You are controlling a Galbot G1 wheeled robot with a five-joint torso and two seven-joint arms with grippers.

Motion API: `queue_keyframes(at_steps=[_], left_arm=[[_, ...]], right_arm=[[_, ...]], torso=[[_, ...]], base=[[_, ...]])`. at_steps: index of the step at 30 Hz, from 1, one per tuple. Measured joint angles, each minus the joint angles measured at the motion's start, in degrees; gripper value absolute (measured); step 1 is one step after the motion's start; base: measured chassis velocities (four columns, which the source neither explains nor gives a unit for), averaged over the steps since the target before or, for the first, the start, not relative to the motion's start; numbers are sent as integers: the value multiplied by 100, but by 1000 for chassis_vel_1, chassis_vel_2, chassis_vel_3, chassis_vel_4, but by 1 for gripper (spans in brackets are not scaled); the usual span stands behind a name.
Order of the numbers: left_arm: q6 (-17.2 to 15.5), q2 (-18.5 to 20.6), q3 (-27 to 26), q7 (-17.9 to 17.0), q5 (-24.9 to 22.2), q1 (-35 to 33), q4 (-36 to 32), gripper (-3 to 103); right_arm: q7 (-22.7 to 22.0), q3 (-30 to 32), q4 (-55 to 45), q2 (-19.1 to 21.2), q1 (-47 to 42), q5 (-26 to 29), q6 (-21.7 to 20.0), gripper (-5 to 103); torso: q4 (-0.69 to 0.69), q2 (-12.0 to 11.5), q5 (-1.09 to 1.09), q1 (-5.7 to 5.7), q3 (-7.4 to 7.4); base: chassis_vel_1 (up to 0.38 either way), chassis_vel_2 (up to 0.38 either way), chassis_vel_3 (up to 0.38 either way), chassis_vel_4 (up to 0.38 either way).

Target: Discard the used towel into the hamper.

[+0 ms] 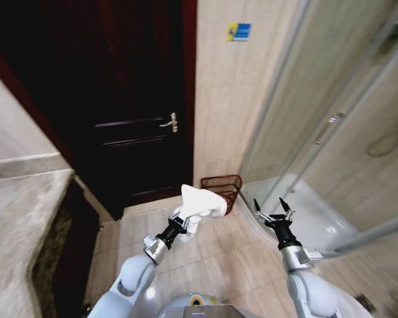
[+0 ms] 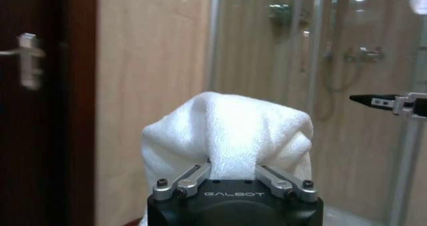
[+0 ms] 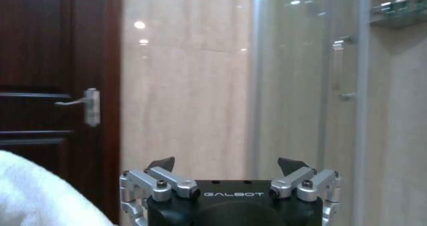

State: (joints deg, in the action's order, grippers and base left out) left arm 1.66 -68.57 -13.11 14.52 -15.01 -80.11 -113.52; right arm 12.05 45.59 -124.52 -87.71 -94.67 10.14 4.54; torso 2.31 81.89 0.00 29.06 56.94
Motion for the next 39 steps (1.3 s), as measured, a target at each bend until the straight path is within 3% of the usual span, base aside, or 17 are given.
queue_keyframes(at_steps=[5, 10, 14, 39], left_arm=[[9, -54, -74, -114, -47, 0, 17, 9], [-90, -120, -42, -599, -14, 75, 122, 9], [-242, -151, -24, -794, 45, 136, 209, 9], [-172, -141, 165, -643, 87, 311, 600, 9]], right_arm=[[-30, 31, 17, 8, 31, 23, -11, 100], [-105, 22, 57, -28, 30, 66, 5, 100], [-88, 26, 58, -44, -24, 18, 14, 100], [3, 59, 7, -106, -69, -72, 32, 100]], torso=[[-1, 0, 0, 0, 0], [1, 0, 1, 0, 0], [1, 0, 0, 0, 0], [1, 0, 0, 0, 0]], base=[[-112, -110, -83, -83], [0, 0, 0, 0], [0, 0, 0, 0], [0, 0, 0, 0]])
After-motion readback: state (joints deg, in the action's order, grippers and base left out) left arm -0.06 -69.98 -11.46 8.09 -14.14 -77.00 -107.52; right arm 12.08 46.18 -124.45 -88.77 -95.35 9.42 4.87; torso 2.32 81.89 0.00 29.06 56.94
